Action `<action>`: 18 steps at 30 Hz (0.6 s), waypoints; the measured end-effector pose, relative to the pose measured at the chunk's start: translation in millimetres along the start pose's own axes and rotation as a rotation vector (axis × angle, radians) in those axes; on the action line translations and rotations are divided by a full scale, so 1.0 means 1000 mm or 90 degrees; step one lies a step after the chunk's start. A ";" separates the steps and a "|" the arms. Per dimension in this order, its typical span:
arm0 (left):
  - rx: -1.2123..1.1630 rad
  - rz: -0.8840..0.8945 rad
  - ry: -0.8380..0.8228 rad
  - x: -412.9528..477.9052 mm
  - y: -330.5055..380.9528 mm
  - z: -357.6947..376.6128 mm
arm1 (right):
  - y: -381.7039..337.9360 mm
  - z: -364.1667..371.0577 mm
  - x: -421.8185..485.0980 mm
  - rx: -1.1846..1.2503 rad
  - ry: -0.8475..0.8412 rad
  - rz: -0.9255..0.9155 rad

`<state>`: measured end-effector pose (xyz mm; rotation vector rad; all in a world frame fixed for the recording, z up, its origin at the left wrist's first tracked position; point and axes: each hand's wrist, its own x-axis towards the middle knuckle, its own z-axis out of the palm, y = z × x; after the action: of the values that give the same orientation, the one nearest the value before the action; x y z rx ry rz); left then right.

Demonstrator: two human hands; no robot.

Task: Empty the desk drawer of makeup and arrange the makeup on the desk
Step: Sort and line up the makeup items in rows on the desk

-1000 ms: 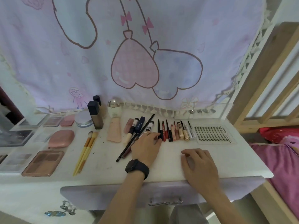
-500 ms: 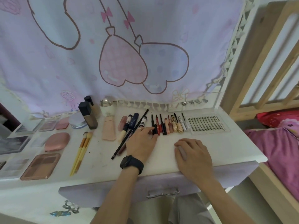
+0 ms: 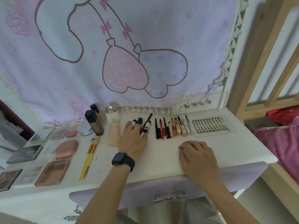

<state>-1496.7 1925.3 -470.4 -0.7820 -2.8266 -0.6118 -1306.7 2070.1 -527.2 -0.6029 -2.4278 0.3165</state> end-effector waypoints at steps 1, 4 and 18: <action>0.014 0.004 -0.002 0.003 0.001 0.001 | 0.000 0.000 0.001 -0.002 0.000 0.004; 0.045 0.030 0.005 0.009 0.006 0.004 | -0.002 0.001 0.001 -0.002 -0.007 0.011; 0.001 -0.003 0.052 0.020 0.017 0.005 | 0.000 0.002 -0.001 0.019 -0.009 0.021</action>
<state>-1505.2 1949.3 -463.9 -0.7337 -2.7554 -0.6283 -1307.3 2069.8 -529.9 -0.6294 -2.4240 0.3719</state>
